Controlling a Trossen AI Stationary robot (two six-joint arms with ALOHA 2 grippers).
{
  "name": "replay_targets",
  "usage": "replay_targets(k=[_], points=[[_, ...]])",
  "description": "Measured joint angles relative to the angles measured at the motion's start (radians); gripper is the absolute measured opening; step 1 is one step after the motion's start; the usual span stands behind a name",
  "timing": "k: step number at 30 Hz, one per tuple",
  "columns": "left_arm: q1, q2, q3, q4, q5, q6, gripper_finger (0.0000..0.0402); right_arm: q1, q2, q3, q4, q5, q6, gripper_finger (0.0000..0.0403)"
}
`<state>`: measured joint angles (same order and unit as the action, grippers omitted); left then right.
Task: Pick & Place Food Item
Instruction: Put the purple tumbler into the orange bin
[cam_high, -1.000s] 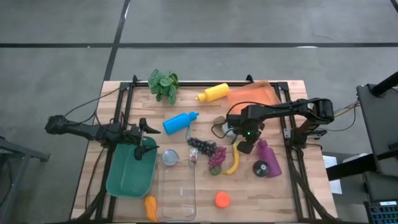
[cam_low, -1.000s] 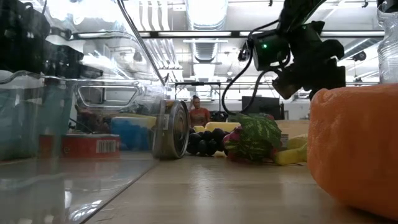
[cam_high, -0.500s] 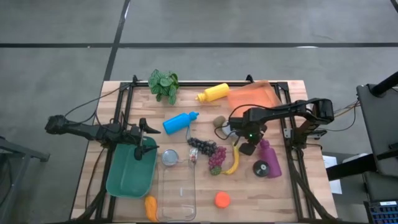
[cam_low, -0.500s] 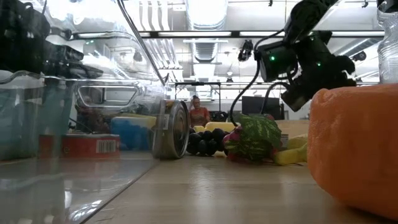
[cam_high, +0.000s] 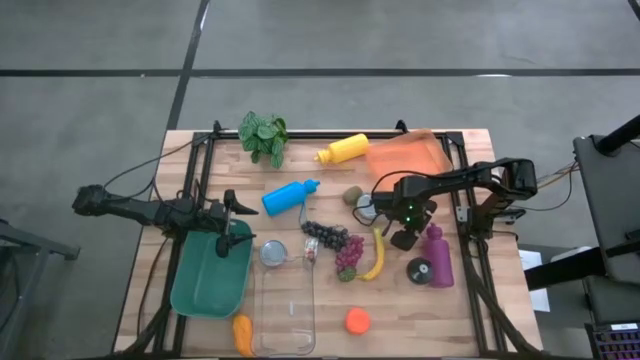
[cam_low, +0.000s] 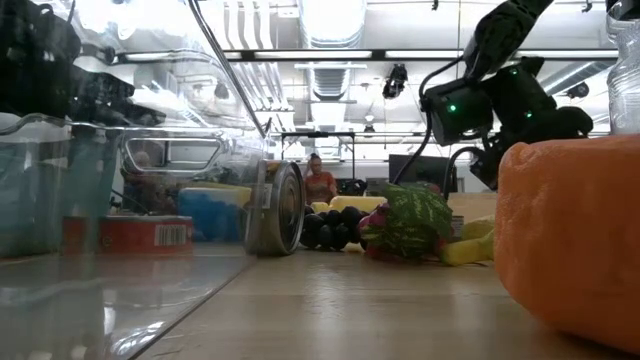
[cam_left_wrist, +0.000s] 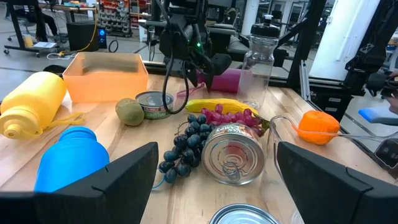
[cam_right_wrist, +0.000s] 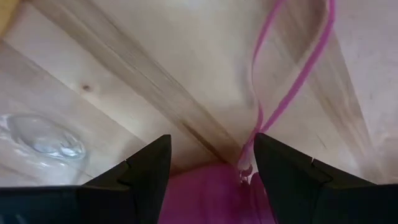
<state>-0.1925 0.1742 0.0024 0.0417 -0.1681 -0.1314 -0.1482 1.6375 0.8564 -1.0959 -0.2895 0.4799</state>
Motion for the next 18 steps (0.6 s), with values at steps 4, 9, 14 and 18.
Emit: replay_targets(k=[4,9,14,18], points=[[0.0,0.0,0.0,0.0,0.0,0.0,0.0336,0.0,0.0,0.011,-0.023,0.041,0.0,0.0227],[0.0,0.0,0.0,0.0,0.0,0.0,0.0336,0.0,0.0,0.013,-0.026,0.056,0.0,0.0228],[0.0,0.0,0.0,0.0,0.0,0.0,0.0336,0.0,0.0,0.002,-0.026,0.063,-0.001,0.0228],[0.0,0.0,0.0,0.0,0.0,0.0,0.0336,0.0,0.0,-0.009,-0.026,0.099,-0.001,0.0228]])
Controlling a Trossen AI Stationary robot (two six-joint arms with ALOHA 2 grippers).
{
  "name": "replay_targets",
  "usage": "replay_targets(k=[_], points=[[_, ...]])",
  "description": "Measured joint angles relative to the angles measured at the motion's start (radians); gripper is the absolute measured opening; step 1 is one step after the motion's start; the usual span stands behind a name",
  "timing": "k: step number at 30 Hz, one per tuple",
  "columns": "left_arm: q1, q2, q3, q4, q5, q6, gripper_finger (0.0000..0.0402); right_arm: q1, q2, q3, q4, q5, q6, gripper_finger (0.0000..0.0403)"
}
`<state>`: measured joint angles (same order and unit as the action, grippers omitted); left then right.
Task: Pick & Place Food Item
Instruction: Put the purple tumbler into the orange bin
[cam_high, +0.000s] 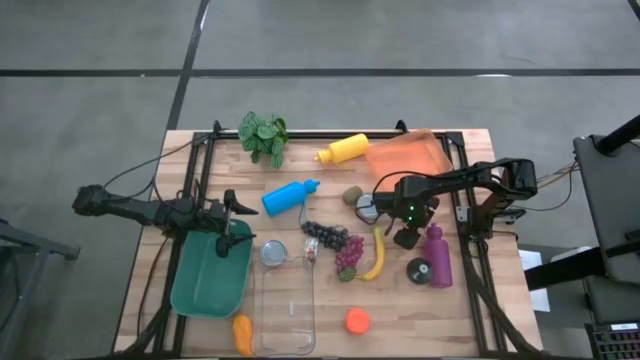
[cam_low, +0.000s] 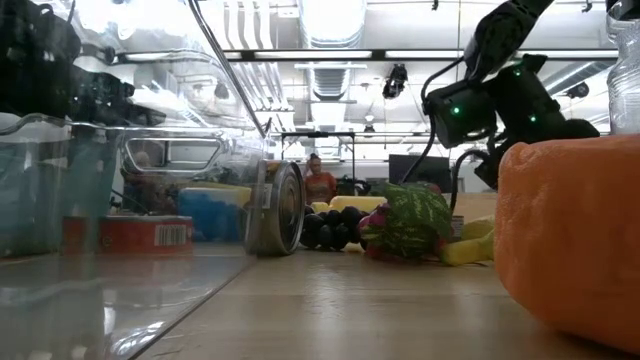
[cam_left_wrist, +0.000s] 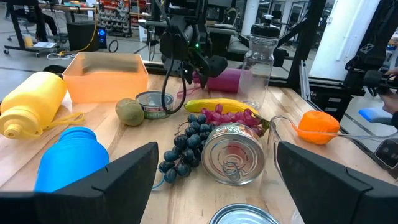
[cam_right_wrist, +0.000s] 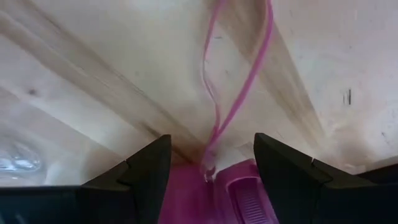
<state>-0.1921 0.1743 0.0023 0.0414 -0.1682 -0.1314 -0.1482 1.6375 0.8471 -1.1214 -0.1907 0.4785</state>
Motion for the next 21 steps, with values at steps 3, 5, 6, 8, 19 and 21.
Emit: replay_targets(k=[3,5,6,8,19,21], points=[[0.0,0.0,0.0,0.0,0.0,0.0,0.0336,0.0,0.0,-0.012,0.004,0.011,-0.003,0.0228],[0.0,0.0,0.0,0.0,0.0,0.0,0.0336,0.0,0.0,-0.026,0.007,0.011,-0.003,0.0228],[0.0,0.0,0.0,0.0,0.0,0.0,0.0336,0.0,0.0,-0.035,0.011,0.01,-0.003,0.0228],[0.0,0.0,0.0,0.0,0.0,0.0,0.0336,0.0,0.0,-0.053,0.027,0.005,-0.003,0.0228],[0.0,0.0,0.0,0.0,0.0,0.0,0.0336,0.0,-0.001,-0.096,0.078,-0.002,-0.007,0.0228],[0.0,0.0,0.0,0.0,0.0,0.0,0.0336,0.0,-0.002,-0.103,0.081,-0.011,-0.007,0.0228]])
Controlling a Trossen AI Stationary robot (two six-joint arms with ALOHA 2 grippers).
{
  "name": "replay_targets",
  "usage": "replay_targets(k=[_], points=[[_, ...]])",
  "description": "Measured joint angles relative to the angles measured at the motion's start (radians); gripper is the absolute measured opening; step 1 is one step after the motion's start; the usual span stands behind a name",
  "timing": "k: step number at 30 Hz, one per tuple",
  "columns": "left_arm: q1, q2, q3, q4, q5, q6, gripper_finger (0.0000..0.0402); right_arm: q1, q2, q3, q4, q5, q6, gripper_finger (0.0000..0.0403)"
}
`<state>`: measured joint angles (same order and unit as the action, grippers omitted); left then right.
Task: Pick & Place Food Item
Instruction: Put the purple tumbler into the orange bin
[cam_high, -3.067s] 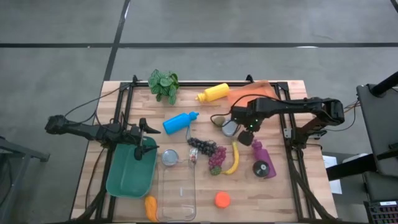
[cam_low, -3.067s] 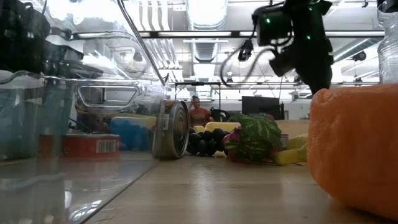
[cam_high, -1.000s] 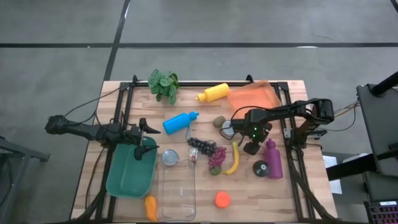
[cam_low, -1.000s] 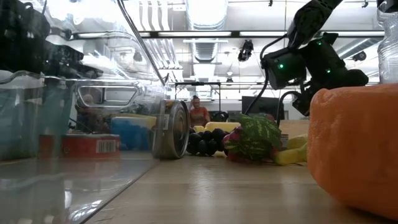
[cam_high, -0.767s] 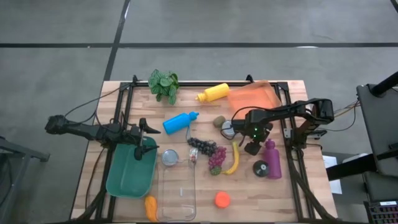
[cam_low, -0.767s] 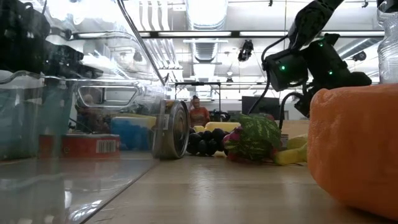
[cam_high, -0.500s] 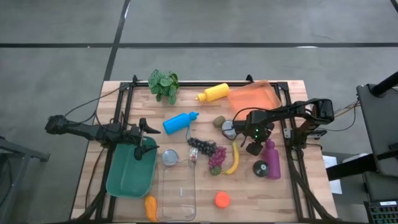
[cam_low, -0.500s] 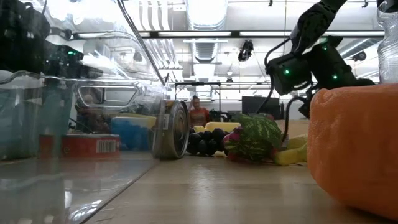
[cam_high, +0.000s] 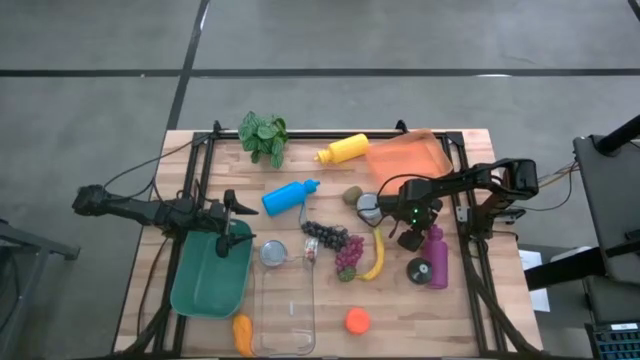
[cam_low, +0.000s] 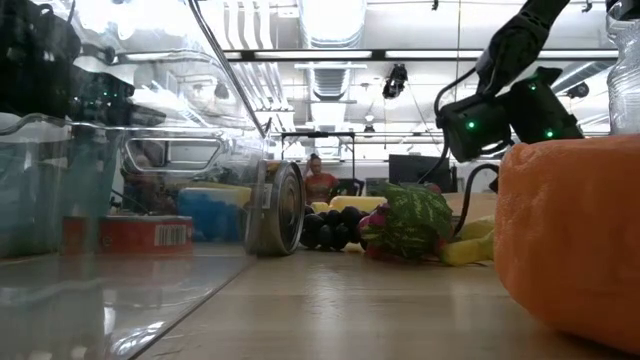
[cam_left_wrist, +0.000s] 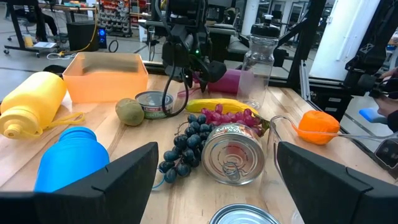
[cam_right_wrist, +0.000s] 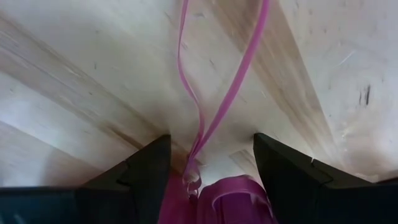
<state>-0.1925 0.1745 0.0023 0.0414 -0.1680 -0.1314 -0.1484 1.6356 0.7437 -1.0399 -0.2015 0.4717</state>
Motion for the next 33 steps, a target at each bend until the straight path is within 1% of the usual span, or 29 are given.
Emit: replay_targets(k=[5,8,11,19,24,27,33], points=[[0.0,0.0,0.0,0.0,0.0,0.0,0.0336,0.0,0.0,-0.008,0.001,-0.008,0.0,0.0227],[0.0,0.0,0.0,0.0,0.0,0.0,0.0336,0.0,0.0,-0.009,0.0,-0.009,0.0,0.0219],[0.0,0.0,0.0,0.0,0.0,0.0,0.0336,0.0,0.0,-0.011,0.0,-0.009,0.0,0.0191],[0.0,0.0,0.0,0.0,0.0,0.0,0.0336,0.0,0.001,-0.012,-0.002,-0.016,0.0,0.0087],[0.0,0.0,0.0,0.0,0.0,0.0,0.0336,0.0,0.001,-0.013,0.0,-0.019,0.0,0.0035],[0.0,0.0,0.0,0.0,0.0,0.0,0.0336,0.0,0.001,-0.013,0.003,-0.02,0.021,0.0014],[0.0,0.0,0.0,0.0,0.0,0.0,0.0336,0.0,0.001,-0.013,0.005,-0.018,0.045,0.0009]])
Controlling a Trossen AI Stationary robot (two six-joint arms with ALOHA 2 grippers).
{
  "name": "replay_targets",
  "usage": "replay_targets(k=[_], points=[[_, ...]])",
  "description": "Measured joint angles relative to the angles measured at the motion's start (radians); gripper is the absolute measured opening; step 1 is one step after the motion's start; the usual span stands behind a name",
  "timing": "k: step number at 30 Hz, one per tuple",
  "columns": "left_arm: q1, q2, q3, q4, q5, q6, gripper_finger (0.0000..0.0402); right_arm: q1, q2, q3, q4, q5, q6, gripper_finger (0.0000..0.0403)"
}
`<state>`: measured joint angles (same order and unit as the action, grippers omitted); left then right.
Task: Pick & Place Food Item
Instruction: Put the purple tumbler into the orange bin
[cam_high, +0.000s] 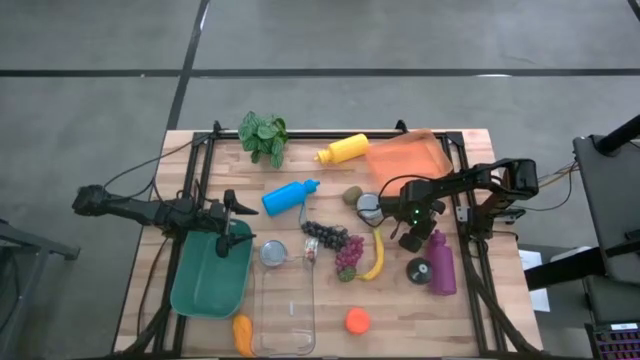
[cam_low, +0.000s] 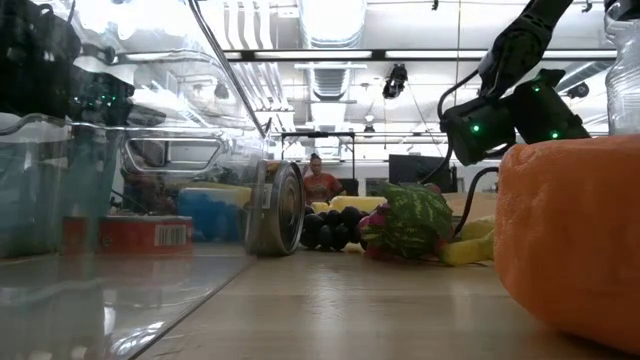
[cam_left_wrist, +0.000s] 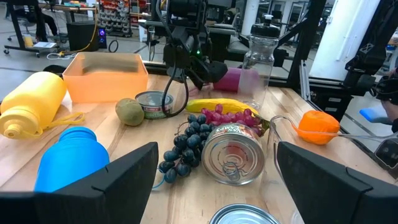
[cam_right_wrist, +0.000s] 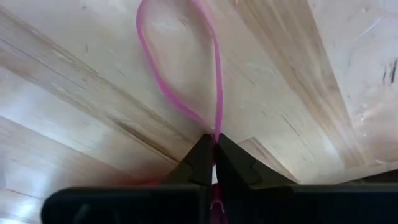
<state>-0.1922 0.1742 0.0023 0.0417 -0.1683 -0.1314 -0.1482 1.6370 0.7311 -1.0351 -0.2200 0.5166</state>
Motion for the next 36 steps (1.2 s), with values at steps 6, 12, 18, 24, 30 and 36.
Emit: replay_targets(k=[6,12,18,24,30,36], points=[[0.0,0.0,0.0,0.0,0.0,0.0,0.0336,0.0,0.0,0.0,0.0,0.003,0.002,0.0009],[0.0,0.0,0.0,0.0,0.0,0.0,0.0336,0.0,-0.005,0.0,0.001,0.018,0.008,0.0009],[0.0,0.0,0.0,0.0,0.0,0.0,0.0336,0.0,-0.021,0.0,0.004,0.04,0.008,0.0008],[0.0,0.0,0.0,0.0,0.0,0.0,0.0336,0.0,-0.068,0.0,0.017,0.132,0.049,0.0008],[0.0,0.0,0.0,0.0,0.0,0.0,0.0336,0.0,-0.131,0.0,0.0,0.19,0.08,0.0008],[0.0,0.0,0.0,0.0,0.0,0.0,0.0336,0.0,-0.222,0.0,-0.009,0.249,0.124,0.0008]])
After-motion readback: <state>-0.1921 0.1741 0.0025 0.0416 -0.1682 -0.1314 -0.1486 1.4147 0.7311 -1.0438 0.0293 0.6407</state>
